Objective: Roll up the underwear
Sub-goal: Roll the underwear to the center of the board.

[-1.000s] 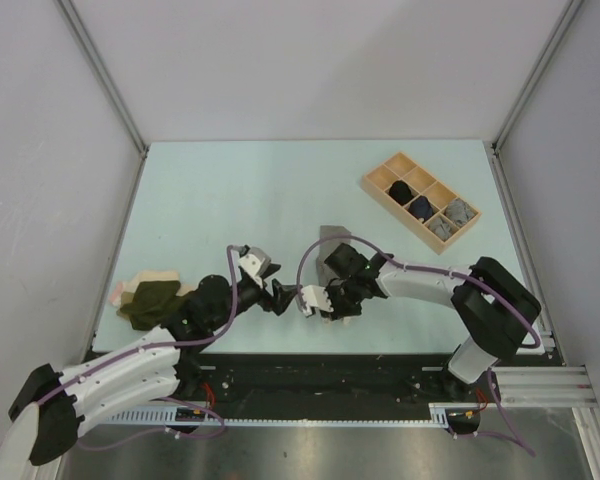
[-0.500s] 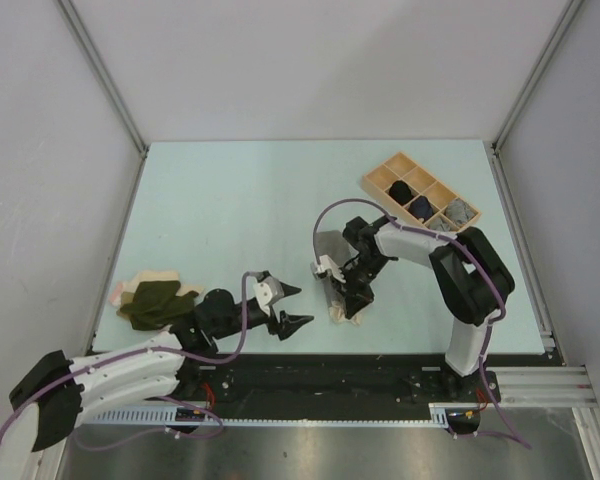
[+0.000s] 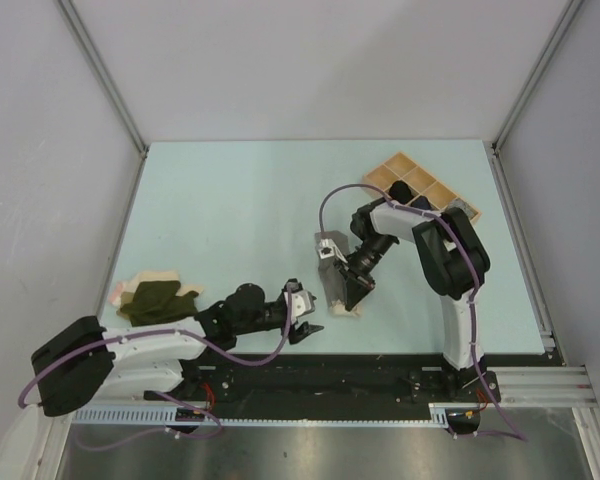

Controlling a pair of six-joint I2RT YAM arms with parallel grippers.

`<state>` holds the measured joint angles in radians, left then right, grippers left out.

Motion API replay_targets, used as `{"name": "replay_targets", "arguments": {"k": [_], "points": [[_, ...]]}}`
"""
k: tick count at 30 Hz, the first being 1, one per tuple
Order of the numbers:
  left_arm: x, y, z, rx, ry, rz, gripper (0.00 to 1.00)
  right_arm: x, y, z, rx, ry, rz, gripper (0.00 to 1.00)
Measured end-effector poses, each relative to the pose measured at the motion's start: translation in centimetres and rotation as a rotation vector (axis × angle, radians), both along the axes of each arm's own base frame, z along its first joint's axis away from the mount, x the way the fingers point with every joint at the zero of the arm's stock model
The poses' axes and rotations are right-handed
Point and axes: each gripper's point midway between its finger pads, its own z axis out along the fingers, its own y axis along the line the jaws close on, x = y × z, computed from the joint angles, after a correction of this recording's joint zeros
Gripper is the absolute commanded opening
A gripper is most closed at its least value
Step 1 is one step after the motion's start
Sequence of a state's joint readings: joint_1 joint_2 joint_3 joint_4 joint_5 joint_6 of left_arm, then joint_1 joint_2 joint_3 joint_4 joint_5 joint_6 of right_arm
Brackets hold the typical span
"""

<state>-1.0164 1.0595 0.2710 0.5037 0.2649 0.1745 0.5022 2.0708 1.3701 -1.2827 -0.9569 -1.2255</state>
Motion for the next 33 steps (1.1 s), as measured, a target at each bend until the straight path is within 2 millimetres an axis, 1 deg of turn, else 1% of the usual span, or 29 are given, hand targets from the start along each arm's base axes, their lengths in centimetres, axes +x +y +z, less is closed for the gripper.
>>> {"name": "replay_targets", "arguments": {"k": [4,6,9,13,16,19,22,23,25,26,28,29,32,33], "points": [[1.1,-1.2,-0.2,0.042,-0.040,-0.010,0.73,1.8,0.4,0.1,0.018,0.009,-0.027,0.02],[1.5,-1.6,-0.5,0.065,-0.051,-0.013,0.73,2.9,0.7,-0.2,0.036,-0.001,-0.035,0.01],[2.0,-2.2,-1.4,0.099,-0.053,-0.018,0.73,3.8,0.9,-0.6,0.040,0.002,-0.046,0.01],[2.6,-2.8,-2.4,0.134,-0.052,-0.018,0.72,4.0,1.0,-1.1,0.034,0.018,-0.051,0.01],[3.0,-3.3,-3.1,0.154,-0.045,-0.017,0.68,3.9,0.8,-1.4,0.024,0.035,-0.057,0.01],[3.6,-3.8,-3.4,0.167,-0.037,-0.001,0.62,4.0,0.7,-1.6,0.018,0.045,-0.063,0.02],[4.5,-4.2,-3.6,0.163,-0.011,0.031,0.49,4.1,0.6,-1.7,0.008,0.057,-0.075,0.02],[4.8,-4.3,-3.7,0.157,0.000,0.041,0.42,4.1,0.5,-1.8,0.007,0.059,-0.077,0.02],[5.1,-4.3,-3.8,0.147,0.025,0.066,0.36,4.1,0.5,-1.9,0.001,0.066,-0.082,0.02],[5.3,-4.3,-3.8,0.143,0.035,0.078,0.31,4.2,0.4,-1.9,0.001,0.067,-0.083,0.02],[5.6,-4.4,-3.7,0.130,0.055,0.099,0.29,4.1,0.4,-2.0,-0.002,0.071,-0.085,0.02],[5.7,-4.5,-3.6,0.120,0.063,0.107,0.26,4.1,0.4,-2.0,-0.004,0.075,-0.086,0.02],[5.7,-4.7,-3.2,0.097,0.079,0.115,0.21,4.1,0.4,-2.2,-0.011,0.085,-0.089,0.02],[5.6,-4.8,-3.1,0.090,0.083,0.114,0.20,4.1,0.4,-2.2,-0.012,0.086,-0.090,0.02]]}}
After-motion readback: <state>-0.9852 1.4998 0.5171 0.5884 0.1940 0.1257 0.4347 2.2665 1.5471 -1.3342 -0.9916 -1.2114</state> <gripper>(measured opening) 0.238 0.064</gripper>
